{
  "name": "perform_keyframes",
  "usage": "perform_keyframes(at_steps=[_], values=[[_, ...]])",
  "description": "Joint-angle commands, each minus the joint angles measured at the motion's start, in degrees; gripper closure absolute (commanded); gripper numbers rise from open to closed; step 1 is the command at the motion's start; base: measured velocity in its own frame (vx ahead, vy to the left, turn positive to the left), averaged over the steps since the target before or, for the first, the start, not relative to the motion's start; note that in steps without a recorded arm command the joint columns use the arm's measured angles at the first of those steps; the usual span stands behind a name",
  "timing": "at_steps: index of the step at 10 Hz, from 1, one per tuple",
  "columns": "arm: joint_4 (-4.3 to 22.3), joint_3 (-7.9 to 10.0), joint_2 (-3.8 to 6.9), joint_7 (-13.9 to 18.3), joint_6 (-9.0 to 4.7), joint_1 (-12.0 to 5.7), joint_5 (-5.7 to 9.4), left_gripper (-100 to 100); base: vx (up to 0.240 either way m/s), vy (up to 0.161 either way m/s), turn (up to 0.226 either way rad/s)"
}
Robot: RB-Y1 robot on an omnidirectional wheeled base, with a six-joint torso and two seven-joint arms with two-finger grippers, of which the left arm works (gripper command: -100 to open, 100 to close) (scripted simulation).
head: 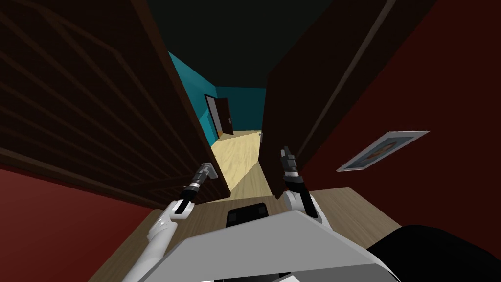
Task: Push the door open
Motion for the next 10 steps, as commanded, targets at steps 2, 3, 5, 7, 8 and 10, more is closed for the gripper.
perform_keyframes(at_steps=[2,3,5,7,8,10], values=[[-0.01,-0.01,0.01,0.04,-0.02,0.04,0.00,100,-0.023,-0.002,0.006],[-0.01,-0.01,0.01,0.04,-0.02,0.04,0.00,100,-0.030,-0.002,-0.012],[-0.01,-0.01,0.01,0.04,-0.02,0.04,0.00,100,-0.010,0.001,0.001],[0.50,-0.01,-0.13,2.13,0.11,-0.27,0.32,100,0.011,-0.001,0.019],[0.62,0.00,-0.17,2.75,0.12,-0.38,0.43,100,0.034,-0.009,0.037],[1.09,0.03,-0.32,5.11,0.16,-0.81,0.85,100,0.035,-0.010,0.034]])
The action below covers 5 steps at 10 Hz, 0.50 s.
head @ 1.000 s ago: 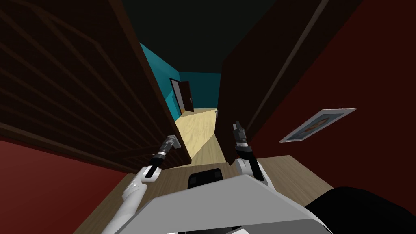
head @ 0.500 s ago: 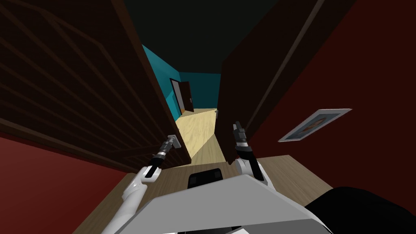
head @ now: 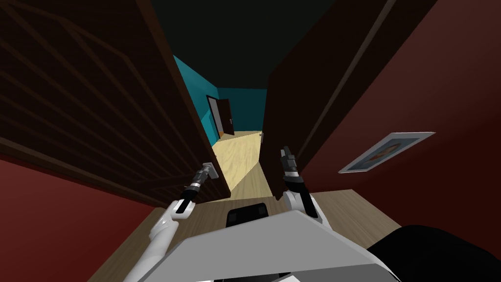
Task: Push the door open
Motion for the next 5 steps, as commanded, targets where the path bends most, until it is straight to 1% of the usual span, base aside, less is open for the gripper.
perform_keyframes(at_steps=[1,3,5], values=[[-0.20,0.04,-0.05,2.33,0.19,-0.32,0.41,100,0.042,-0.005,0.029],[0.32,0.08,-0.22,4.91,0.24,-0.80,0.87,100,0.040,-0.006,0.030],[1.03,0.14,-0.45,8.15,0.31,-1.45,1.50,100,0.055,-0.010,0.046]])
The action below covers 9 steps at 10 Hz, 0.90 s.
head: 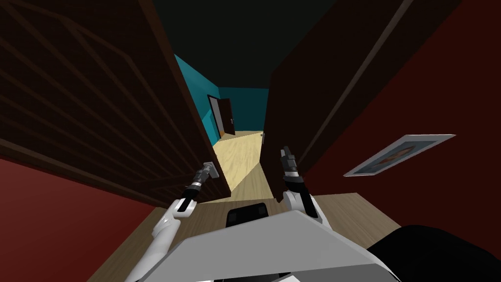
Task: Push the door open
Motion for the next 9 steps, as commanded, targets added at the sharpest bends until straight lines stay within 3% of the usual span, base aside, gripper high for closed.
perform_keyframes(at_steps=[1,9], values=[[0.69,0.28,-0.02,2.86,-0.04,-0.95,0.62,100,0.053,-0.013,0.055],[2.79,0.45,-0.69,12.84,0.16,-2.88,2.50,100,0.046,-0.012,0.036]])
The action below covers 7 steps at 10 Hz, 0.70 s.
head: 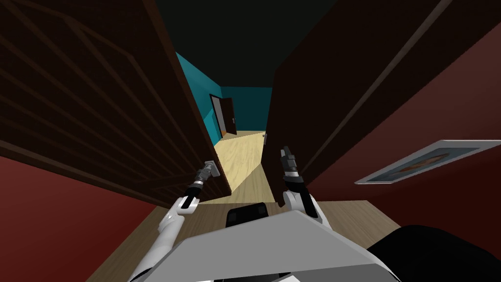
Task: Push the door open
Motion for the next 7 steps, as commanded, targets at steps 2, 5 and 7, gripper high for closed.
perform_keyframes(at_steps=[2,5,7], values=[[1.02,0.43,0.06,4.39,-0.06,-1.44,1.09,100,0.051,-0.009,0.049],[1.53,0.47,-0.10,7.28,-0.02,-1.91,1.55,100,0.046,-0.013,0.028],[2.57,0.55,-0.44,10.83,0.08,-2.86,2.47,100,0.054,-0.012,0.058]])
